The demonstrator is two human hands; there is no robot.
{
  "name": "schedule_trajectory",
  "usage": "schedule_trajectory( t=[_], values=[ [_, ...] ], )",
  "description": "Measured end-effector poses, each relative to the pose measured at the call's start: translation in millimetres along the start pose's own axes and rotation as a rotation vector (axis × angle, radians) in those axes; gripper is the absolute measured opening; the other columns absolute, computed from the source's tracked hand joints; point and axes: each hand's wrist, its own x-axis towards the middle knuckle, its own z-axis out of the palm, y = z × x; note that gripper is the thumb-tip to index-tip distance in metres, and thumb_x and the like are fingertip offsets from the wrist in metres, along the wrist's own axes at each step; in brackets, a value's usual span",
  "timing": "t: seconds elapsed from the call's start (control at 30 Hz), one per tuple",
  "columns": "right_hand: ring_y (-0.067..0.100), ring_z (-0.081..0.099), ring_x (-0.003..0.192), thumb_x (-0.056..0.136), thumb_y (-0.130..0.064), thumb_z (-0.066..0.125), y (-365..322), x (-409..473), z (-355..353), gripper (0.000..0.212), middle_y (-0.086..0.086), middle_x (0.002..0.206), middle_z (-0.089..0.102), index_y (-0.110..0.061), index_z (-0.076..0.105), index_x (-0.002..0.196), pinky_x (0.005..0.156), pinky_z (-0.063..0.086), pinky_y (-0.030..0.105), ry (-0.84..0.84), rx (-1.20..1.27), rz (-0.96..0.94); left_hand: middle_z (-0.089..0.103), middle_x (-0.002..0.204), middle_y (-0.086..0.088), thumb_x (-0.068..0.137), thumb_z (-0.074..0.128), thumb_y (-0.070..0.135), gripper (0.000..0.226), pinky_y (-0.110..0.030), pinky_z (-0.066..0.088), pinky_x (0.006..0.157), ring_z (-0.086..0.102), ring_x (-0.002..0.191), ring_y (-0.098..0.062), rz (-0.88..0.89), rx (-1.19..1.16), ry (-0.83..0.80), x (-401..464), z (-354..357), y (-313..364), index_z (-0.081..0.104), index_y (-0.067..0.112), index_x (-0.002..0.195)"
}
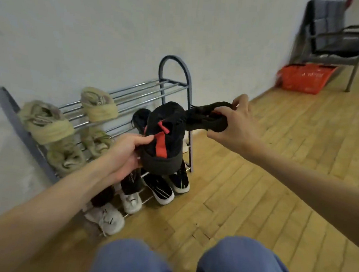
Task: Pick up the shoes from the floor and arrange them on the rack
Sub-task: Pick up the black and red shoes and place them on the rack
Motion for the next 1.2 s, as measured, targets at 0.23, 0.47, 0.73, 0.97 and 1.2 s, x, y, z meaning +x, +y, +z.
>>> schedule_trajectory(
  t=[0.23, 0.47, 0.73, 0.97, 1.2],
  values=[
    [0.026, 0.038, 0.116, 0.079, -0.045, 0.071, -29.7, 64.0, -5.2, 0.049, 0.011, 0.123, 0.034, -0.025, 0.063, 0.123, 0.093, 0.042, 0.028, 0.234, 0.16, 0.007, 0.069, 0.113, -0.015, 0.093, 0.053, 0.008, 0.026, -0.041, 0.052, 0.086, 0.063, 0.106, -0.027, 0.135, -0.083, 0.136, 27.5, -15.6, 62.4, 0.065, -0.001, 0.114],
    [0.028, 0.037, 0.112, 0.078, -0.042, 0.071, -38.4, 155.3, 65.3, 0.042, 0.012, 0.119, 0.037, -0.025, 0.068, 0.117, 0.091, 0.044, 0.028, 0.176, 0.278, 0.055, 0.07, 0.107, -0.01, 0.095, 0.053, 0.009, 0.021, -0.032, 0.054, 0.069, 0.067, 0.089, -0.018, 0.153, -0.167, 0.266, 108.4, -27.1, 81.2, 0.062, 0.006, 0.113],
    [0.029, 0.04, 0.111, 0.078, -0.045, 0.069, -31.9, 242.4, 153.7, 0.043, 0.009, 0.116, 0.038, -0.028, 0.069, 0.117, 0.093, 0.048, 0.034, 0.126, 0.273, 0.047, 0.065, 0.117, -0.011, 0.097, 0.05, 0.009, 0.029, -0.038, 0.056, 0.076, 0.064, 0.094, -0.02, 0.245, -0.11, 0.3, 206.2, -33.9, 106.6, 0.055, 0.001, 0.124],
    [0.023, 0.051, 0.112, 0.078, -0.051, 0.069, -18.7, 266.5, 193.0, 0.052, 0.006, 0.124, 0.041, -0.029, 0.063, 0.125, 0.091, 0.052, 0.037, 0.115, 0.277, 0.035, 0.06, 0.12, -0.012, 0.096, 0.05, 0.009, 0.035, -0.046, 0.05, 0.097, 0.061, 0.108, -0.025, 0.219, -0.163, 0.333, 252.9, -32.8, 89.7, 0.048, 0.001, 0.13],
    [0.027, 0.041, 0.123, 0.083, -0.053, 0.064, -2.9, 259.9, 221.1, 0.057, 0.009, 0.13, 0.043, -0.031, 0.052, 0.135, 0.107, 0.039, 0.041, 0.182, 0.379, 0.067, 0.056, 0.121, -0.008, 0.098, 0.047, 0.012, 0.038, -0.046, 0.047, 0.101, 0.057, 0.111, -0.024, 0.218, -0.163, 0.365, 283.4, -20.8, 79.1, 0.042, 0.005, 0.136]
  ],
)
